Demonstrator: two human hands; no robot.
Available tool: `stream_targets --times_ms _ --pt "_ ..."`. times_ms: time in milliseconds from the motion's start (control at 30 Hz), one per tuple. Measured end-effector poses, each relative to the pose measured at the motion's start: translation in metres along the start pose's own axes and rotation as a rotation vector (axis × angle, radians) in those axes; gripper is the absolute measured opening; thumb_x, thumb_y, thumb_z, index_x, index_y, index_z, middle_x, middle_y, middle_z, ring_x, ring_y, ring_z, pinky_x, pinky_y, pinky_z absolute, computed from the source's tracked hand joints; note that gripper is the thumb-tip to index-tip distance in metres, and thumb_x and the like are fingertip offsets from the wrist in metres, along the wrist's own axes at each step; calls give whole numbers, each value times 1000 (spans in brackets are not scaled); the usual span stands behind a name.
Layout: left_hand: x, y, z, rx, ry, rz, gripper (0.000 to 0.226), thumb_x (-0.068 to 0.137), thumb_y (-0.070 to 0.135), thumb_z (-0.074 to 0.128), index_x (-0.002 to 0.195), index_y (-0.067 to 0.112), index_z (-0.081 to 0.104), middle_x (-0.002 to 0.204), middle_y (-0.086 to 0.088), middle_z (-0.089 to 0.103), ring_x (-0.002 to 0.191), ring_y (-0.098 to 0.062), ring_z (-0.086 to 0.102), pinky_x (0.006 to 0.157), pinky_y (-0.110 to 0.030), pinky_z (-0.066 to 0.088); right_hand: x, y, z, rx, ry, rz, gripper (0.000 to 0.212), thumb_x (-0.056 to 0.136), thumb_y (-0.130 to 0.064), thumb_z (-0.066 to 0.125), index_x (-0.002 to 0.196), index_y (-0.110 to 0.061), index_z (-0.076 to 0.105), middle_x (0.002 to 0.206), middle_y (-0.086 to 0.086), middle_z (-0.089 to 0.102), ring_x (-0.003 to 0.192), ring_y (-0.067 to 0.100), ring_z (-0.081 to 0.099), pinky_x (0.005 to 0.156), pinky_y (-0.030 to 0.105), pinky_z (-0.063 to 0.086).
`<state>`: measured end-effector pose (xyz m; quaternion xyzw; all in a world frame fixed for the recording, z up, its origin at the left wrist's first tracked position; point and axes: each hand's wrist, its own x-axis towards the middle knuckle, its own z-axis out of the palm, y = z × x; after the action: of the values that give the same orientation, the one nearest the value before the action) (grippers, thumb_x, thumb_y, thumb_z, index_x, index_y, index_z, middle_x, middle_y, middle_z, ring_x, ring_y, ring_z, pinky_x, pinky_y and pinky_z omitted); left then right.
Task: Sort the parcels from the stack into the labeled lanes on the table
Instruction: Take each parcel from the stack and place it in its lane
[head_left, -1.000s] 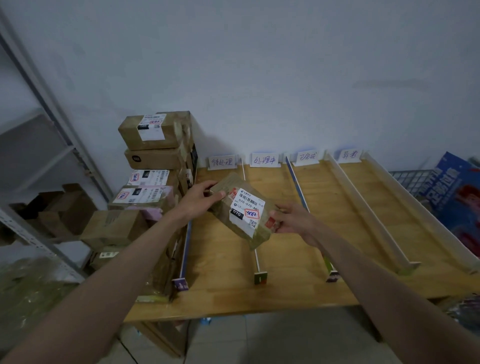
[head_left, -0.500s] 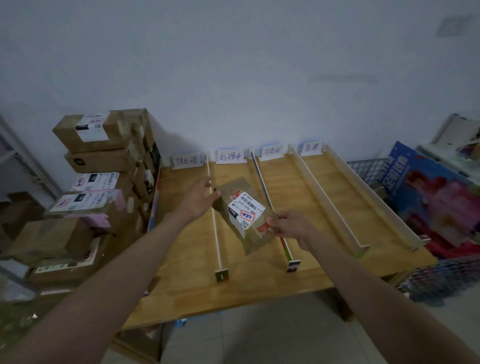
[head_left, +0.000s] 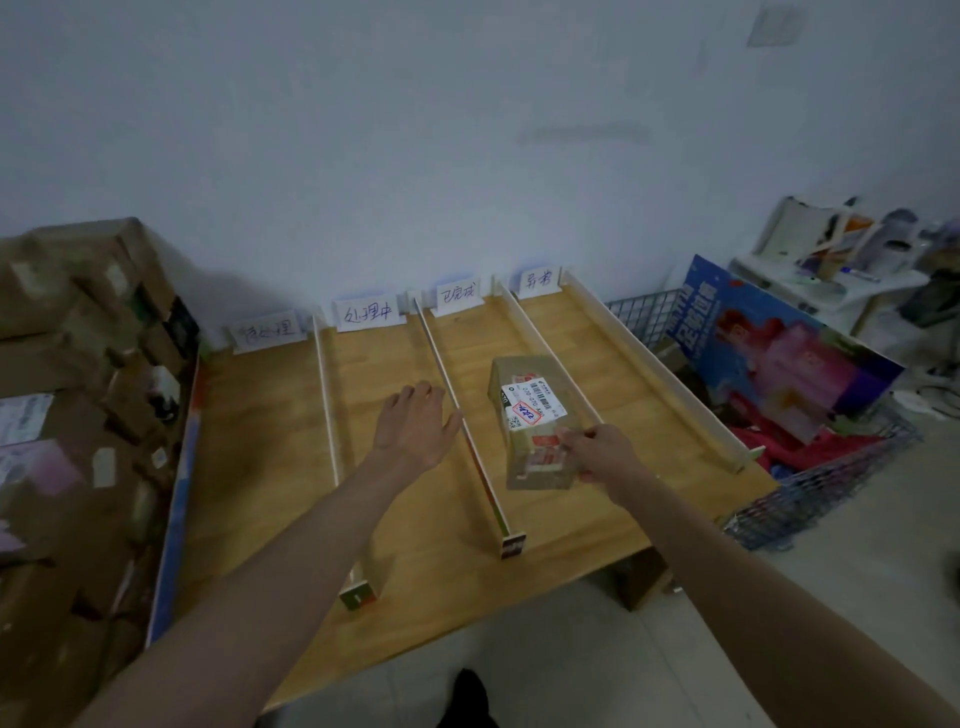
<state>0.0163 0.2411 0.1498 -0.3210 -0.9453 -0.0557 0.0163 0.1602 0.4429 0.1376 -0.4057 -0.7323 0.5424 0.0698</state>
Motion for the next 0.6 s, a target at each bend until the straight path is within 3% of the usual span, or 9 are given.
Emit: stream_targets --times_ms 67,200,333,600 --pt "18 3 6 13 11 1 53 102 48 33 139 14 49 136 -6 52 125 -26 49 105 -39 35 15 -2 -4 -49 3 -9 20 94 -25 64 100 -6 68 85 5 67 69 16 61 54 30 51" --pt "65 1 20 14 9 -23 53 101 50 34 135 14 52 134 -7 54 122 -27 50 104 -39 35 63 -14 -8 -105 23 38 30 93 -28 63 105 -1 67 100 12 71 88 28 70 74 44 60" --pt "104 -6 34 0 -11 -67 52 100 50 33 134 15 53 133 -6 55 121 -26 51 105 -39 35 111 -25 -6 -144 -2 67 28 92 -29 63 101 -3 66 100 12 71 92 29 70 80 48 59" --pt "155 -16 60 35 -69 -138 54 101 49 32 134 13 54 130 -7 57 119 -26 53 105 -39 36 186 -31 17 -126 -65 75 22 94 -29 64 99 -7 66 95 7 69 88 23 67 81 42 59"
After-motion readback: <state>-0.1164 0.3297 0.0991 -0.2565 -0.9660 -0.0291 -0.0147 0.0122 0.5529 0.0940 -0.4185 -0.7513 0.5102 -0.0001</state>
